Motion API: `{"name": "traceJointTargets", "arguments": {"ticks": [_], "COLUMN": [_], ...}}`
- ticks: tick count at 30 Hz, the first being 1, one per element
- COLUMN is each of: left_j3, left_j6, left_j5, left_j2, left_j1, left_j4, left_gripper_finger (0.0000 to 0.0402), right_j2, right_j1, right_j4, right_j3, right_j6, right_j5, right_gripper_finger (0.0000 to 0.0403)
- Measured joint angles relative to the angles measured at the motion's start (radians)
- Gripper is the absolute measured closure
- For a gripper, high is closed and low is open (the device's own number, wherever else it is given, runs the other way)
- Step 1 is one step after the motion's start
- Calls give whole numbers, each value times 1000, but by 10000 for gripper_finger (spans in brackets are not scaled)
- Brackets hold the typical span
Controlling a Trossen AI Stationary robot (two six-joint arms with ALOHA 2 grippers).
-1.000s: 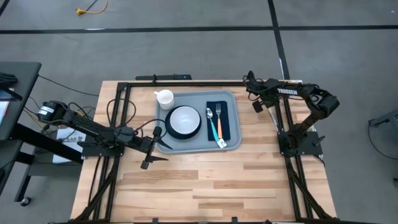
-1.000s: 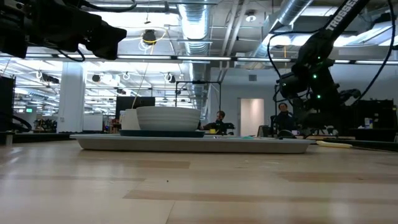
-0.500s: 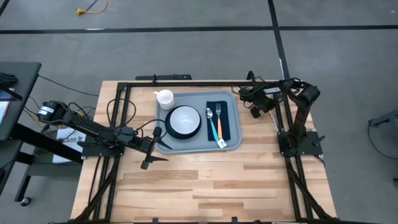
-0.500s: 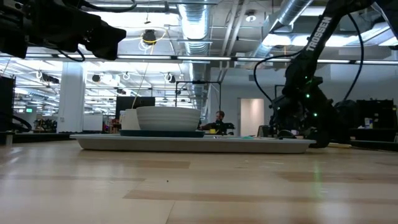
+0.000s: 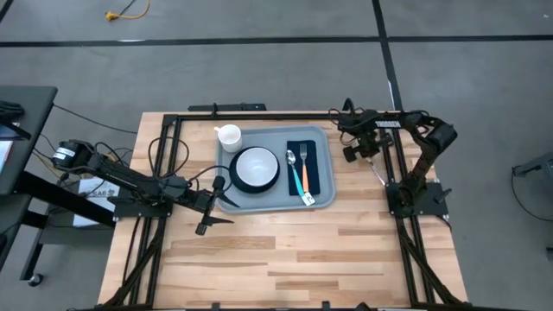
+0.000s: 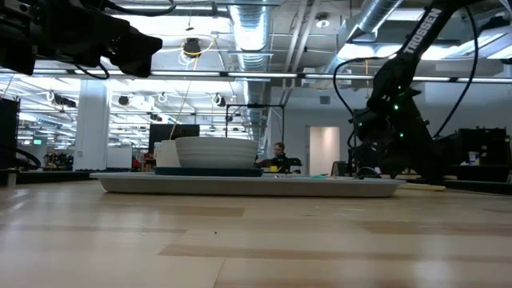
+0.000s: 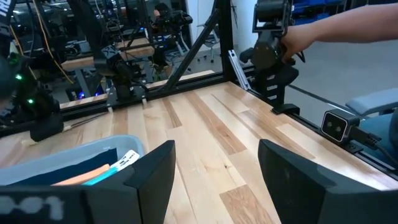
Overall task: Set up tray
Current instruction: Put the yellow knife on the black napkin to the right of the orange fork
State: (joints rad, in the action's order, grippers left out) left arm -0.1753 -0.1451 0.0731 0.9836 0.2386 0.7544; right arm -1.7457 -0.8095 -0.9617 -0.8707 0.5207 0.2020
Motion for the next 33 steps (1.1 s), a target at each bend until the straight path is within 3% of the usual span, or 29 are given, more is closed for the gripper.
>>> {"name": "traceJointTargets", "arguments": {"ticks": [11, 19, 26, 33], "left_j3": [0, 0, 0, 0], "left_j6": [1, 1, 1, 1], "left_j5": [0, 0, 0, 0], "left_j2": [0, 0, 0, 0], "left_j1": [0, 0, 0, 0], "left_j4": [0, 0, 0, 0], "left_gripper_finger": [182, 182, 182, 182], "right_j2": [46, 52, 139, 210], "right_j1": [-10, -6, 16, 39], "right_j4": [24, 36, -8, -129], "right_j3": [0, -28, -94, -104], "right_j6": [-2, -17, -55, -137], "right_j5": [-259, -231, -214, -205], "right_gripper_finger": [403, 403, 401, 357]}}
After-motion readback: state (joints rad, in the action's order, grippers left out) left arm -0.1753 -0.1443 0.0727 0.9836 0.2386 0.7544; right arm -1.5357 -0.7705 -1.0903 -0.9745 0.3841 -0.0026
